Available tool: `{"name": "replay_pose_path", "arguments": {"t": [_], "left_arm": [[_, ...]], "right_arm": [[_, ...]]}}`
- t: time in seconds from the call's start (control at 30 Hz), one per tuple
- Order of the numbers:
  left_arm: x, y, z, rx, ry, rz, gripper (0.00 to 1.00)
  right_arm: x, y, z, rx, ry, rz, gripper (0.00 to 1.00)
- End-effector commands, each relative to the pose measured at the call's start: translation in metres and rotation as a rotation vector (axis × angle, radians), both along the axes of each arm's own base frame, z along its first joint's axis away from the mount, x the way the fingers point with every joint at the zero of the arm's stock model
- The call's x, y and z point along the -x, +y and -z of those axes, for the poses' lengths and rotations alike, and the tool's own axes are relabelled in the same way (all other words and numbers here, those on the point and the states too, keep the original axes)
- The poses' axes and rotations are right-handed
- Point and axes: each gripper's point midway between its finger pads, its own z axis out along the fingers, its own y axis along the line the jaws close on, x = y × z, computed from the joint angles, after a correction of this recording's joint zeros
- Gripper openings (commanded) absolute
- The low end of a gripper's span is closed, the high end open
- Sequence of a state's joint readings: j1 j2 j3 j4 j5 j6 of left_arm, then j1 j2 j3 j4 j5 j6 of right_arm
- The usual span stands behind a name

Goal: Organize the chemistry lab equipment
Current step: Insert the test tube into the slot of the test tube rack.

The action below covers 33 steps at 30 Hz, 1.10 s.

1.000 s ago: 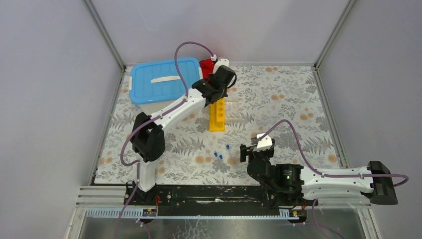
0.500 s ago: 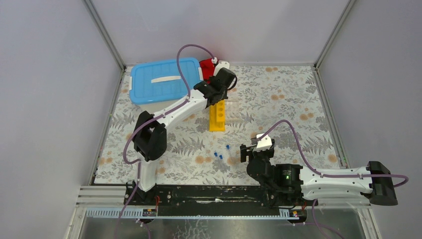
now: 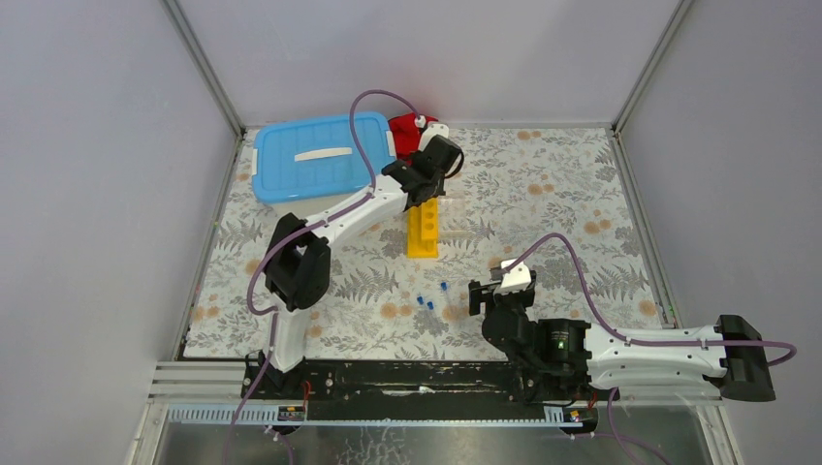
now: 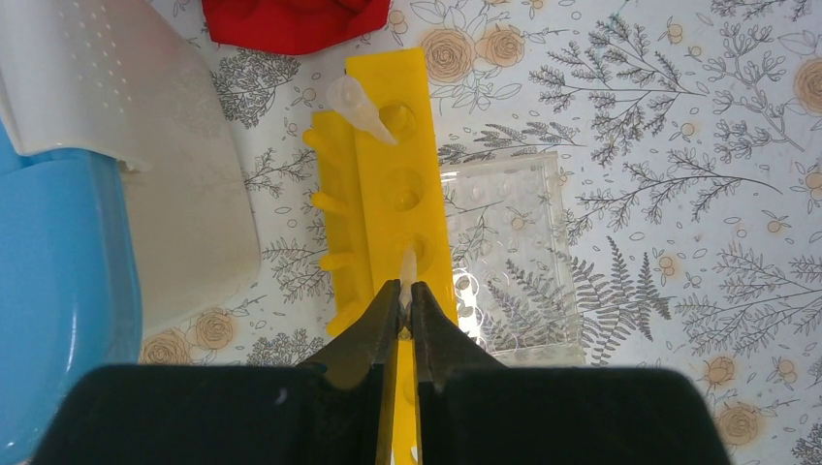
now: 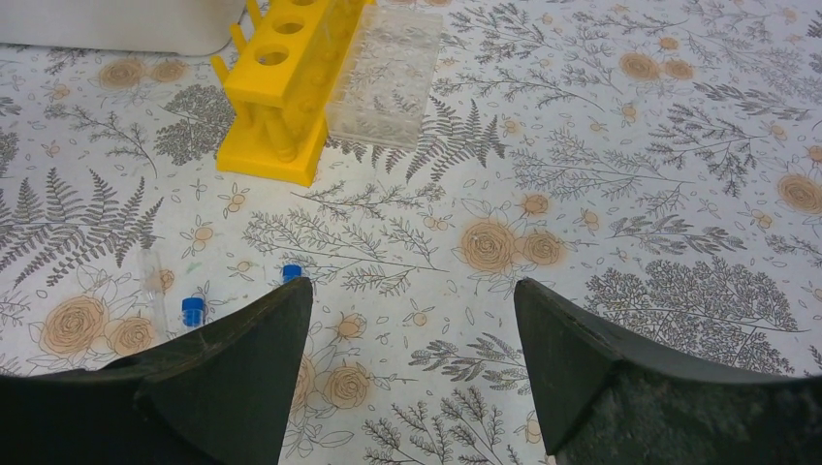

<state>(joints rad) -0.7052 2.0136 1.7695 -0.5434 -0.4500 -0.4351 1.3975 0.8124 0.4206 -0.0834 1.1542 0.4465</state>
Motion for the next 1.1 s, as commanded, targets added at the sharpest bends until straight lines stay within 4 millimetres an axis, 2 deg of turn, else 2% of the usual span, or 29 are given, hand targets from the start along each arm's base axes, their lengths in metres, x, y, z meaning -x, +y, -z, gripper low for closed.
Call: {"name": "replay_pose_path", "arguments": {"t": [0.0, 0.3, 0.5, 0.73, 0.9, 1.07], "left_arm": [[-0.007, -0.004, 0.003, 0.029, -0.009, -0.009, 0.06], [-0.009, -0.005, 0.005, 0.03, -0.006, -0.009, 0.07], [-0.008, -0.004, 0.009, 0.027, 0.001, -0.009, 0.11], [-0.007, -0.003, 0.009, 0.028, 0.002, -0.009, 0.29], [-0.005, -0.001, -0.005, 0.046, -0.018, -0.015, 0.4], [-0.002, 0.004, -0.033, 0.073, -0.058, -0.023, 0.47]], "right_arm": [[-0.003, 0.002, -0.005, -0.061, -0.009, 0.02, 0.83], [-0.005, 0.004, -0.004, -0.059, -0.008, 0.018, 0.84], [-0.006, 0.004, -0.004, -0.058, -0.004, 0.017, 0.84], [-0.007, 0.005, 0.0, -0.044, 0.005, 0.016, 0.84], [-0.008, 0.007, -0.005, -0.036, 0.006, 0.01, 0.85], [-0.007, 0.014, -0.007, -0.007, 0.026, -0.013, 0.86]]}}
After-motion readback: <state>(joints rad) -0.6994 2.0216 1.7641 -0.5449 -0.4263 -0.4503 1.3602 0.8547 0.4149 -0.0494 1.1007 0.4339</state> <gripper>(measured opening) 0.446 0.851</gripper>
